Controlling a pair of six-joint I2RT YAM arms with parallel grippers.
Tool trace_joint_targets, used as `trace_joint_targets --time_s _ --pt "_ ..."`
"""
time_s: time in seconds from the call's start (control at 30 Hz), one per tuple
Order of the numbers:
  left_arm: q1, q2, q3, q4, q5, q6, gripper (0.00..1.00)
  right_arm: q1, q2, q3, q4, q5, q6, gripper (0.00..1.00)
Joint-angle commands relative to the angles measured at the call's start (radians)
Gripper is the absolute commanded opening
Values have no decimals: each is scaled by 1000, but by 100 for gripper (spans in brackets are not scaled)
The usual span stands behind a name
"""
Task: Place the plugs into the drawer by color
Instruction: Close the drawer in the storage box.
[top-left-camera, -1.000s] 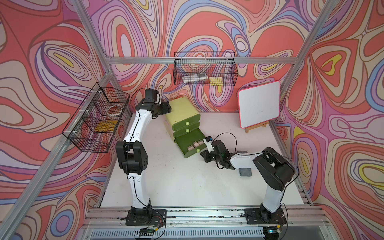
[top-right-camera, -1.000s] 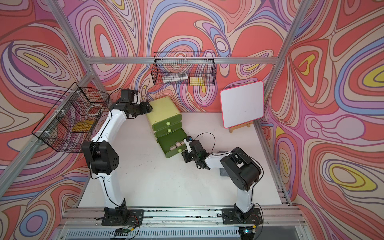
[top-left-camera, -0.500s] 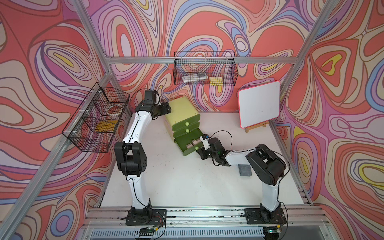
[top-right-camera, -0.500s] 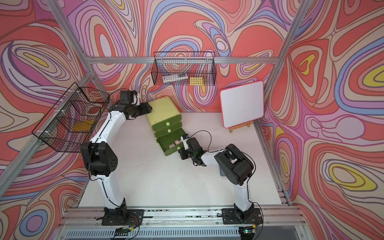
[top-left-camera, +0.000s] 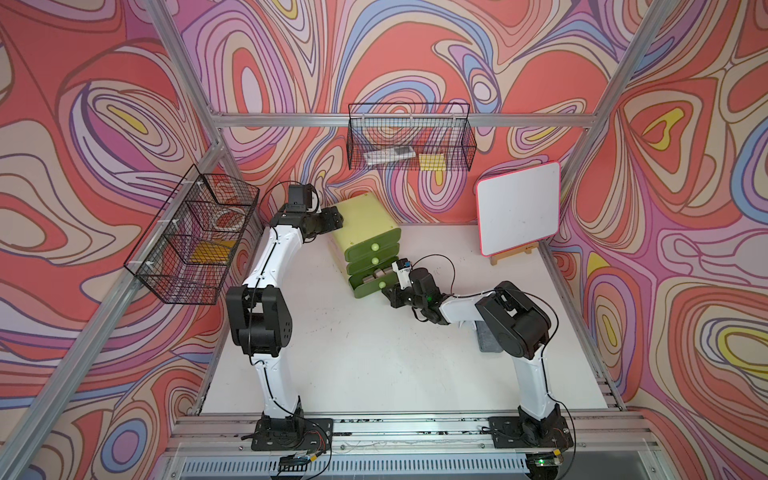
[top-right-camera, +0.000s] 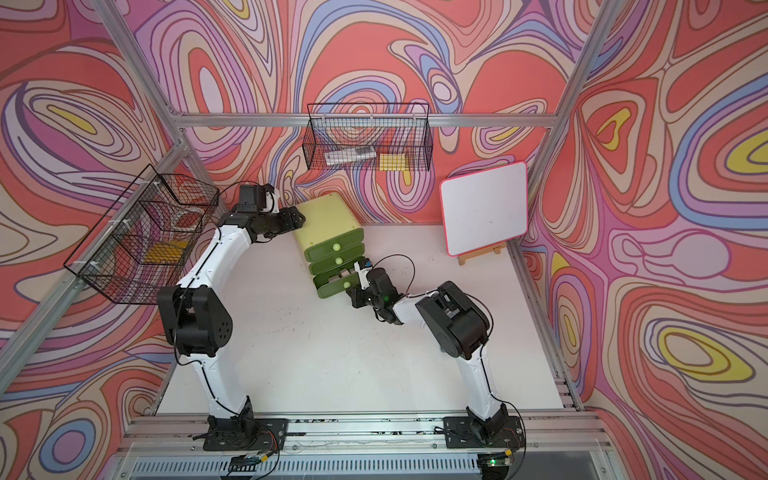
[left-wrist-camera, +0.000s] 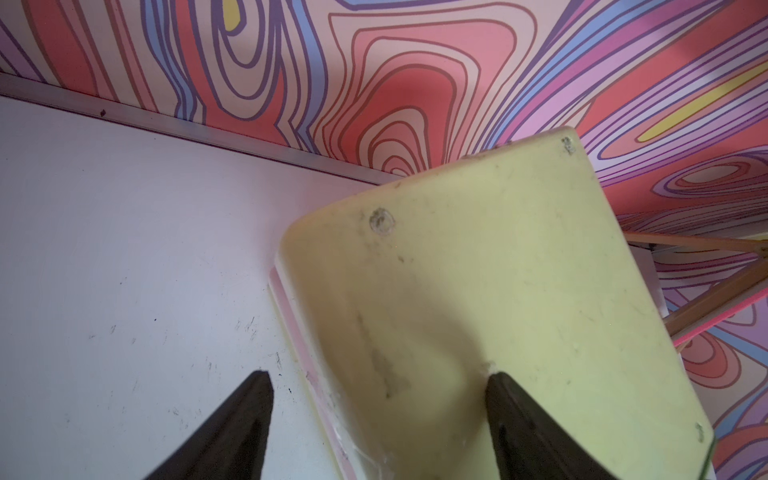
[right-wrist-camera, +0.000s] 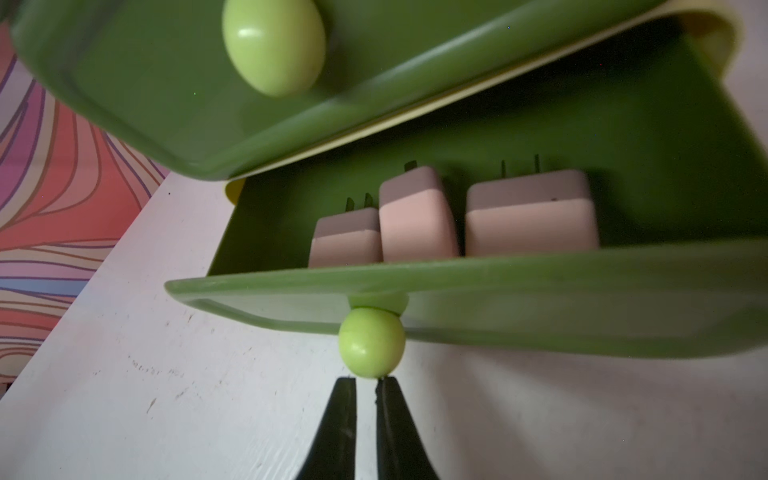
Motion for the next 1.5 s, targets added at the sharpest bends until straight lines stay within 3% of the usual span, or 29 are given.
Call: trace_joint_targets --time_s 0.0,0.53,1.17,1.3,1.47 --pt "2 8 -42 -107 -9 13 80 13 43 65 59 -3 31 13" --pt "2 -20 -74 -93 4 6 80 35 216 222 157 44 134 13" --pt "-4 -59 -105 -85 17 0 81 50 301 316 256 40 255 15" --pt "-4 -124 -93 -85 37 -41 84 49 184 221 246 1 218 24" --pt "-4 -245 -104 -74 2 -65 87 -17 -105 149 -81 -75 67 38"
